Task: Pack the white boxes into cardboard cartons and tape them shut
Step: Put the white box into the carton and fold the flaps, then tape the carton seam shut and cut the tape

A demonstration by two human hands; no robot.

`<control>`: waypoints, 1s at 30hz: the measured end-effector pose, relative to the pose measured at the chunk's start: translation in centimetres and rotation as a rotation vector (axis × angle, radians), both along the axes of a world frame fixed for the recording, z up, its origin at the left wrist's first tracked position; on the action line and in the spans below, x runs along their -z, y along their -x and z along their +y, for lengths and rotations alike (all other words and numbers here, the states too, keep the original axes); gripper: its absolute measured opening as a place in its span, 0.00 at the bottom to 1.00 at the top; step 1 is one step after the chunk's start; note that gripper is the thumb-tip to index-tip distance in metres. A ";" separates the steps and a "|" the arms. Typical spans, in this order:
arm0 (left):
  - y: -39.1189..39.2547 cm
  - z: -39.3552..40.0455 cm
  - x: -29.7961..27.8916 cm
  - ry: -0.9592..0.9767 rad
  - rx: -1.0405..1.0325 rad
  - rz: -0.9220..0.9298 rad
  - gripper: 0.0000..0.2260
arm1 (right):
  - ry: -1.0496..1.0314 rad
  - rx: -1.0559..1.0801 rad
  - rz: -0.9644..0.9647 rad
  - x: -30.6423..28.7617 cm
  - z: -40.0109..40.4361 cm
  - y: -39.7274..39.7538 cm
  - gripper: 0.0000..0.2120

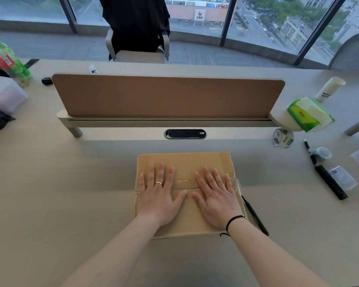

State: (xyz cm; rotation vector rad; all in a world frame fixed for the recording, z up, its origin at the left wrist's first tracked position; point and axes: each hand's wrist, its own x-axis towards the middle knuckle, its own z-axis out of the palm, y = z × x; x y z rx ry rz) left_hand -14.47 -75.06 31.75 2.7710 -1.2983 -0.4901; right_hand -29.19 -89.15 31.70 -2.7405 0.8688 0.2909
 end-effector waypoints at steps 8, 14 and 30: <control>1.3 -1.6 -1.4 -0.026 -0.113 0.042 0.34 | -0.123 0.002 -0.107 -0.9 -0.5 0.5 0.31; 5.9 -10.5 -3.0 0.127 -0.086 0.102 0.26 | -0.032 0.048 -0.450 -1.9 -5.5 2.5 0.17; 14.2 -37.5 -4.1 0.390 -0.187 0.631 0.16 | -0.514 0.857 -0.709 -2.1 -32.5 10.7 0.20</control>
